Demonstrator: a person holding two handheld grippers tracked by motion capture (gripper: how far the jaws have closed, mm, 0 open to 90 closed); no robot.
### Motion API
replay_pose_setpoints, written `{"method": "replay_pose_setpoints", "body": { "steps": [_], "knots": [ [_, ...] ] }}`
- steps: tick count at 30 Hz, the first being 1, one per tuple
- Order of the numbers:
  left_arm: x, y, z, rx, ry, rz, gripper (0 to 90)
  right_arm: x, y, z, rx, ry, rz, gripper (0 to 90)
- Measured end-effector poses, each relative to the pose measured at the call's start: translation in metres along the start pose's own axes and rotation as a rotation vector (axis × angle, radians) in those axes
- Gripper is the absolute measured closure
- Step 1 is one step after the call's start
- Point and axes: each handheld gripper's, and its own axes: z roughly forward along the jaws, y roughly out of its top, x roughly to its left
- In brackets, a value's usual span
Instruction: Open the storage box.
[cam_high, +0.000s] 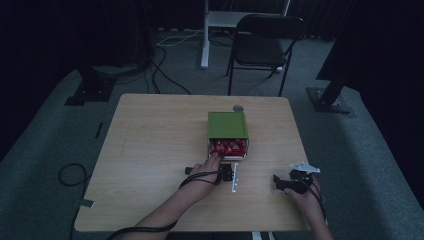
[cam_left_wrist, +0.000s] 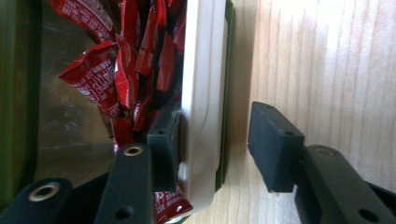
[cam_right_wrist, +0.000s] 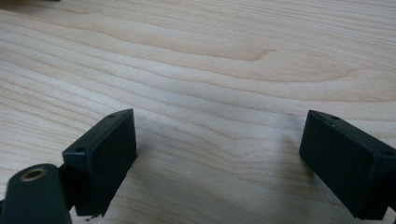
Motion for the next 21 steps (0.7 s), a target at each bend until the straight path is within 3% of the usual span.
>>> {"method": "replay_pose_setpoints", "body": {
  "steps": [4, 7, 10, 21],
  "knots": [
    [0.0013, 0.0004, -0.0001, 0.007, 0.023, 0.015, 65.7, 0.0000, 0.0000, 0.0000, 0.000, 0.000, 0.000, 10.6],
    [0.0041, 0.0015, -0.0002, 0.012, 0.026, 0.003, 73.3, 0.0000, 0.0000, 0.0000, 0.000, 0.000, 0.000, 10.6],
    [0.0048, 0.0024, -0.0002, 0.020, 0.023, 0.023, 74.1, 0.0000, 0.0000, 0.0000, 0.000, 0.000, 0.000, 10.6],
    [0.0076, 0.0058, -0.0041, 0.035, -0.018, 0.008, 75.0, -0.0001, 0.0000, 0.0000, 0.000, 0.000, -0.001, 10.6]
  ]
}}
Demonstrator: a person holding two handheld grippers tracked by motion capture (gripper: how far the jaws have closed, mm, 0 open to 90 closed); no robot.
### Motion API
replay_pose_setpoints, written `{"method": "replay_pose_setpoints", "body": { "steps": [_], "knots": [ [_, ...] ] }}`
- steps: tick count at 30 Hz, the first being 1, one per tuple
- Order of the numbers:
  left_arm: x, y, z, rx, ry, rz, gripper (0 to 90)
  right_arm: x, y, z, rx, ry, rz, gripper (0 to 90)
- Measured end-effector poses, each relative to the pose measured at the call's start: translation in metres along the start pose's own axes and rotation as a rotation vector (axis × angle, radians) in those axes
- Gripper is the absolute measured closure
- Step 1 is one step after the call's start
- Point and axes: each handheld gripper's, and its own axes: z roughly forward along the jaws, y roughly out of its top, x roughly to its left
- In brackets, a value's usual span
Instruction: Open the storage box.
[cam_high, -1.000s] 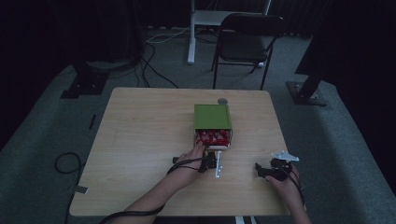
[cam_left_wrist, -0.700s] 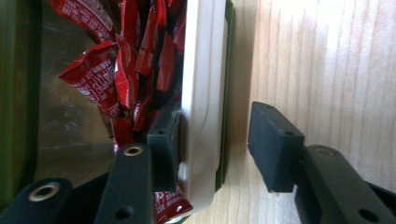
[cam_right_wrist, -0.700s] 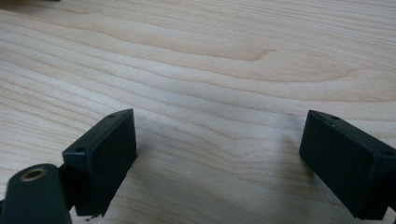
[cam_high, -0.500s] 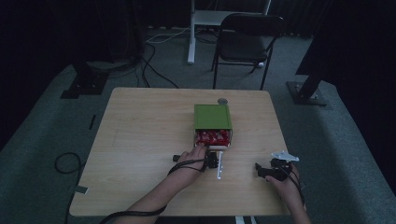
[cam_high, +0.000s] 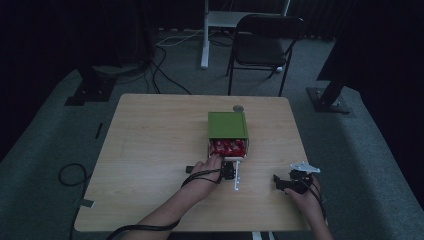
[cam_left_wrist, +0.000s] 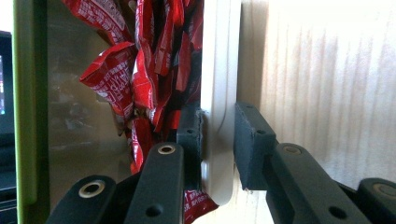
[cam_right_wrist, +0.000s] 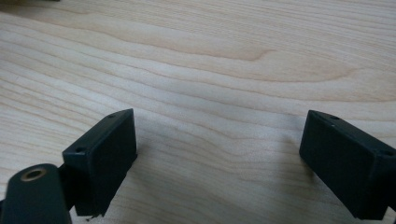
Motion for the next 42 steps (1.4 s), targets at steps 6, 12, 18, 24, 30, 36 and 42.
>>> {"method": "replay_pose_setpoints", "body": {
  "steps": [6, 12, 18, 24, 30, 36, 42],
  "knots": [
    [-0.004, 0.002, -0.006, 0.005, -0.011, -0.003, 75.1, 0.000, 0.000, 0.000, 0.000, 0.000, 0.000, 10.6],
    [-0.008, 0.003, -0.013, 0.005, -0.016, 0.007, 75.2, 0.000, 0.000, 0.000, 0.000, 0.000, 0.000, 10.6],
    [-0.014, 0.004, -0.020, 0.000, -0.024, 0.002, 75.2, 0.000, 0.000, 0.000, 0.000, 0.000, 0.000, 10.6],
    [-0.018, 0.006, -0.029, -0.011, -0.040, 0.003, 75.4, 0.000, 0.000, 0.000, 0.000, 0.000, 0.000, 10.6],
    [-0.024, 0.007, -0.038, -0.015, -0.067, 0.007, 75.7, 0.000, 0.000, 0.000, 0.000, 0.000, 0.001, 10.6],
    [-0.032, 0.007, -0.045, -0.022, -0.085, -0.007, 76.1, 0.000, 0.000, 0.000, 0.000, 0.000, 0.001, 10.6],
    [-0.038, 0.010, -0.054, -0.037, -0.088, -0.001, 76.4, 0.000, 0.000, 0.000, 0.000, 0.000, 0.000, 10.6]
  ]
}}
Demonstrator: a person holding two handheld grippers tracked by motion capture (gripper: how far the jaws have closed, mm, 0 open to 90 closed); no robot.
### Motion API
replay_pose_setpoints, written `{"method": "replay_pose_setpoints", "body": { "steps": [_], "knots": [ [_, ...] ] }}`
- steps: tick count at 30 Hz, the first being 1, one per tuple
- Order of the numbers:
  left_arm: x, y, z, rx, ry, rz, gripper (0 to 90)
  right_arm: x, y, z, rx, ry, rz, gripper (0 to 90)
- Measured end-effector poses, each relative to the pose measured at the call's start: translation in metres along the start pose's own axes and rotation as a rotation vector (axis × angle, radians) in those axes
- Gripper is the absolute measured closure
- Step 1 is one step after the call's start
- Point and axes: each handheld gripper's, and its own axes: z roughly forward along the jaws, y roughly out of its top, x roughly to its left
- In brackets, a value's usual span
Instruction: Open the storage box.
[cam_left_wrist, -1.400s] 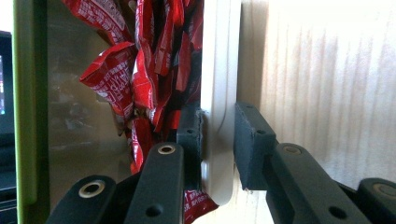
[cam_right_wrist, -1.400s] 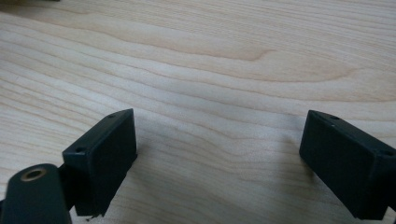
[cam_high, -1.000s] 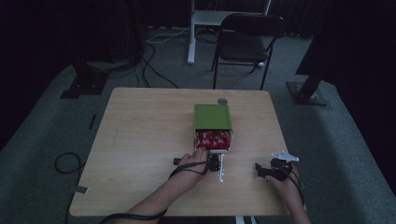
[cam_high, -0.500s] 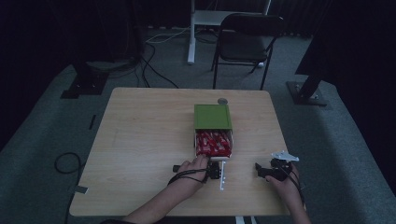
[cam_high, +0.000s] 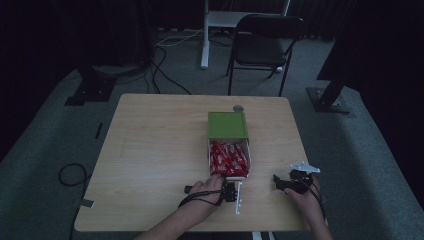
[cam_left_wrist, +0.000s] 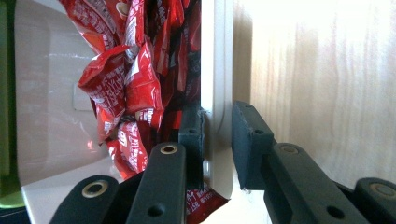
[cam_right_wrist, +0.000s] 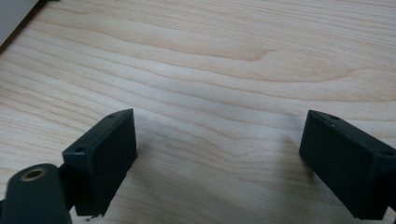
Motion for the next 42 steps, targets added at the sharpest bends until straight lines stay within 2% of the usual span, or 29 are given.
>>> {"method": "replay_pose_setpoints", "body": {
  "steps": [22, 31, 34, 37, 42],
  "knots": [
    [-0.014, 0.004, -0.020, -0.010, -0.036, 0.010, 76.3, 0.000, 0.000, 0.000, -0.001, 0.000, -0.001, 10.6],
    [-0.014, 0.003, -0.023, -0.015, -0.048, 0.010, 76.2, 0.000, 0.000, 0.000, -0.001, 0.000, -0.001, 10.6],
    [-0.013, 0.001, -0.024, -0.032, -0.049, -0.005, 75.7, 0.000, 0.000, 0.000, 0.000, 0.000, -0.001, 10.6],
    [-0.011, 0.001, -0.027, -0.046, -0.061, -0.042, 74.8, 0.000, 0.000, 0.000, -0.001, 0.000, -0.001, 10.6],
    [-0.006, 0.002, -0.040, -0.076, -0.097, -0.076, 73.3, 0.000, 0.000, 0.000, 0.000, 0.000, -0.001, 10.6]
  ]
}}
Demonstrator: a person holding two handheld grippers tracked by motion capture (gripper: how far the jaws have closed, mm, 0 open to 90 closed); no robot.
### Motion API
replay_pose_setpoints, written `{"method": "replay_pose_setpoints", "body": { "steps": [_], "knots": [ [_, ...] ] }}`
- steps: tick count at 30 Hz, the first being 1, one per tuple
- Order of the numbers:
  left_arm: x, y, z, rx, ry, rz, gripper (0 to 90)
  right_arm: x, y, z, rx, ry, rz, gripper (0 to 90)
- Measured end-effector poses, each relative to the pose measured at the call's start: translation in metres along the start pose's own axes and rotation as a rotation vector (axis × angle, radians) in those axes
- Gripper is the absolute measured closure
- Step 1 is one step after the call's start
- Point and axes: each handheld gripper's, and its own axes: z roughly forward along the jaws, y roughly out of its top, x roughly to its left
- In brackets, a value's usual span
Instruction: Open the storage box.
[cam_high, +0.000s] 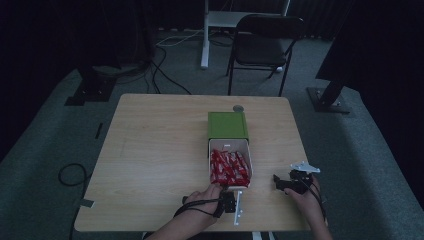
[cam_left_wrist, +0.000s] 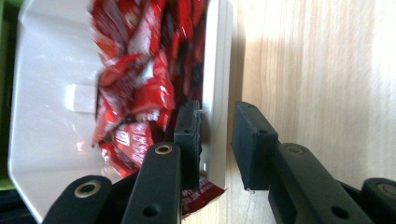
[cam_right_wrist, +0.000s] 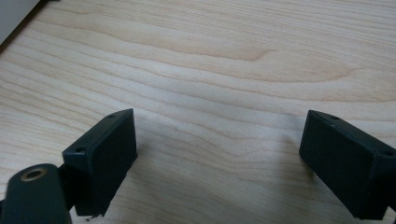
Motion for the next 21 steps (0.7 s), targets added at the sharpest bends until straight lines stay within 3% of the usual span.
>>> {"method": "replay_pose_setpoints", "body": {
  "steps": [6, 12, 21],
  "knots": [
    [0.011, 0.000, -0.016, -0.065, -0.002, -0.062, 73.3, 0.000, 0.000, 0.000, 0.000, 0.000, 0.000, 10.6],
    [0.030, -0.007, -0.028, -0.130, -0.003, -0.144, 73.2, 0.000, 0.000, 0.000, 0.000, 0.000, 0.000, 10.6],
    [0.060, -0.027, -0.039, -0.272, 0.016, -0.359, 73.2, 0.000, 0.000, 0.000, 0.000, 0.000, 0.001, 10.6]
  ]
}}
